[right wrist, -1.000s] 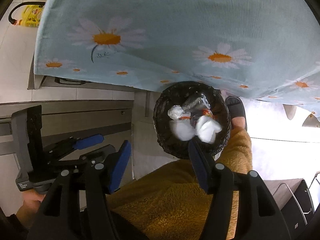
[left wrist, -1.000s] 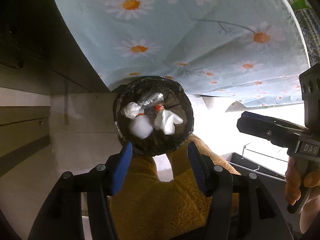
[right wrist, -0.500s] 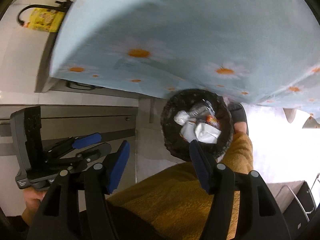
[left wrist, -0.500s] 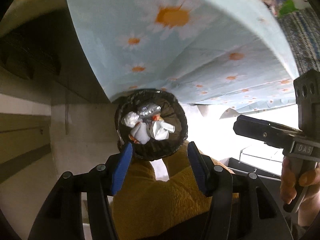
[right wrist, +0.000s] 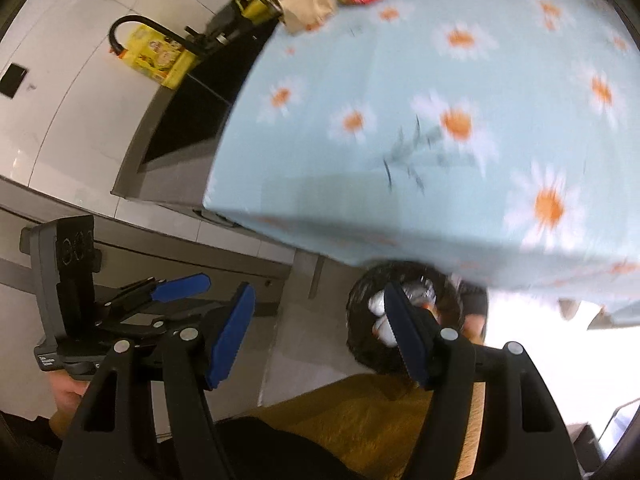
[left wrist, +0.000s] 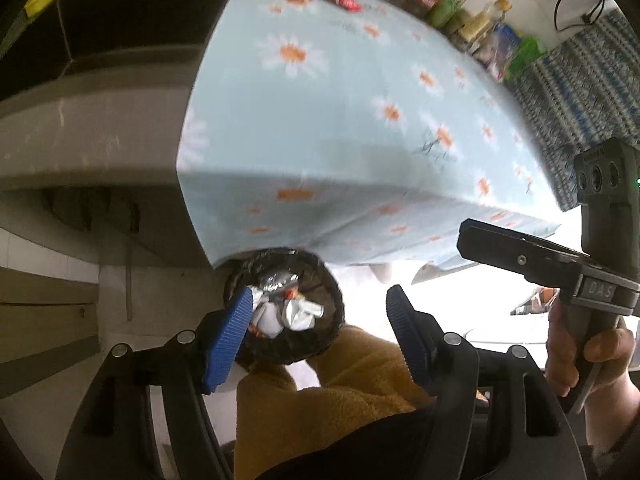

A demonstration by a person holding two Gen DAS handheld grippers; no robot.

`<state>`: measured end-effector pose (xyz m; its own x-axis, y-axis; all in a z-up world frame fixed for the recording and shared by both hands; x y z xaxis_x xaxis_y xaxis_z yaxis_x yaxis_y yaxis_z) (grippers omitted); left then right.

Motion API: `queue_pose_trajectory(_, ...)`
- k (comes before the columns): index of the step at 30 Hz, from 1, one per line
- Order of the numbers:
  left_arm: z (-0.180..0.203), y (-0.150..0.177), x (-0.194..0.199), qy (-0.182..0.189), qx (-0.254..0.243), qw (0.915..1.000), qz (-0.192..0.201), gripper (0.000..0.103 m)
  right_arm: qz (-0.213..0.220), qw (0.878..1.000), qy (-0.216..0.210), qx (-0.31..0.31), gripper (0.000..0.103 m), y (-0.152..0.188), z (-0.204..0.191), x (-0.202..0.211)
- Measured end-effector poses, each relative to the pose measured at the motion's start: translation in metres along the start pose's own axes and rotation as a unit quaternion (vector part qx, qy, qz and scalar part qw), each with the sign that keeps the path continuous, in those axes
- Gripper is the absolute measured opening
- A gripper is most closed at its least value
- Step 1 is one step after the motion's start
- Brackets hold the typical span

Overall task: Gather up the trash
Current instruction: 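Raise both tools back up over the table, then grasp the red-and-green snack packet with the right tool while the left tool grasps the beige paper bag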

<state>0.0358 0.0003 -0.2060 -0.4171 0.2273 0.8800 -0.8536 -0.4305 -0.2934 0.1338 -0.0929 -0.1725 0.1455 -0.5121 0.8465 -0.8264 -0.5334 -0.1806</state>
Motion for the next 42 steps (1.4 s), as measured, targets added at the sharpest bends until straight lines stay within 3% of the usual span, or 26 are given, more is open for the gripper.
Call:
queue_pose_trajectory(4, 0.008, -0.017, 0.015, 0.006, 0.001, 0.9996, 0.027, 0.067, 0.014, 0.999, 0.017, 0.036, 0.067, -0.024, -0.005, 0.007)
queue_pose_trajectory(7, 0.009, -0.029, 0.024, 0.005, 0.009, 0.9989, 0.045, 0.074, 0.026, 0.998, 0.034, 0.049, 0.068, -0.048, -0.002, 0.01)
queue_pose_trajectory(17, 0.001, -0.072, 0.035, -0.063, 0.067, 0.9914, 0.093, 0.086, 0.034, 0.99, 0.055, 0.128, 0.082, -0.163, 0.005, 0.009)
queue_pose_trajectory(23, 0.009, -0.109, 0.055, -0.109, 0.09, 0.9812, 0.132, 0.09, -0.007, 0.982, 0.057, 0.18, 0.085, -0.238, 0.008, -0.03)
queue_pose_trajectory(28, 0.022, -0.125, 0.053, -0.116, 0.117, 0.9777, 0.131, 0.094, -0.016, 0.97, 0.063, 0.233, 0.085, -0.288, 0.009, -0.065)
queue_pose_trajectory(37, 0.029, -0.112, 0.038, -0.145, 0.166, 0.9685, 0.115, 0.094, -0.044, 0.955, 0.075, 0.284, 0.084, -0.316, 0.018, -0.103)
queue_pose_trajectory(42, 0.029, -0.103, 0.035, -0.156, 0.184, 0.964, 0.111, 0.094, -0.051, 0.949, 0.074, 0.302, 0.074, -0.317, 0.025, -0.109)
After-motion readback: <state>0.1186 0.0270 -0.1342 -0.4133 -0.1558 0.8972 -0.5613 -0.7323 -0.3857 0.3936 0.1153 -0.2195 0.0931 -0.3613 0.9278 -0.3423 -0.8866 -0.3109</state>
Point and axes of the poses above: each gripper's, at about its wrist camera, not at the fingertips, and x roughly against the way its jaws point, z to its right, y to its underside, the point moved 8 cm from there along -x, roughly the way its jaws point, and after that the axes turned 6 degrees about -x, right-handed, at the moved point
